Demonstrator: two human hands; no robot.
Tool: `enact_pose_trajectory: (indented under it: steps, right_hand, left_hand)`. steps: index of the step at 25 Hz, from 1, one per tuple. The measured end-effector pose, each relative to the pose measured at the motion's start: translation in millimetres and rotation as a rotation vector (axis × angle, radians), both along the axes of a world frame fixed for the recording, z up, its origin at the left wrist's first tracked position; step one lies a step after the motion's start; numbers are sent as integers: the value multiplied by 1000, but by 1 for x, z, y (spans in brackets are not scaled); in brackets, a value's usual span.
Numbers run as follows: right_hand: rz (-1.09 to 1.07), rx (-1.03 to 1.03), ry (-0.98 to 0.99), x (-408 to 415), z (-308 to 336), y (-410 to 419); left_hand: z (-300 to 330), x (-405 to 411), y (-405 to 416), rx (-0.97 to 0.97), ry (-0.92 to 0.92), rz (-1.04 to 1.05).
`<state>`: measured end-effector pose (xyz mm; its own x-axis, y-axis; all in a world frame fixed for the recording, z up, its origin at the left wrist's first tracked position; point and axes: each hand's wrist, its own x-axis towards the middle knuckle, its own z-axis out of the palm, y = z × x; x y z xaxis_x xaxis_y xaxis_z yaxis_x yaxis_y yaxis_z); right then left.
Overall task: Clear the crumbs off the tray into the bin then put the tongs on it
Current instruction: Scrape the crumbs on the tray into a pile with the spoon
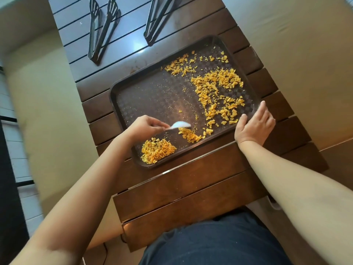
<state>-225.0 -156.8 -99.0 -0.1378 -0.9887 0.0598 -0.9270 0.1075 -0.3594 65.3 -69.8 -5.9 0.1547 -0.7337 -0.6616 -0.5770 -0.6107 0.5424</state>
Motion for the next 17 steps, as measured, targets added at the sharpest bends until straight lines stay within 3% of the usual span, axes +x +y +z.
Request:
enact_pose_trajectory:
  steps: [4, 8, 12, 17]
  right_hand:
    - [-3, 7, 7, 1, -1, 0]
    - [-6, 8, 7, 0, 0, 0]
    - [-7, 9, -2, 1, 0, 0]
    - [-6, 15, 6, 1, 0, -1]
  left_hand:
    - [-11, 6, -1, -149, -5, 316]
    - [-14, -10, 3, -116, 31, 299]
    - [-11, -22, 6, -15, 52, 59]
    - [-7, -28, -14, -106, 61, 218]
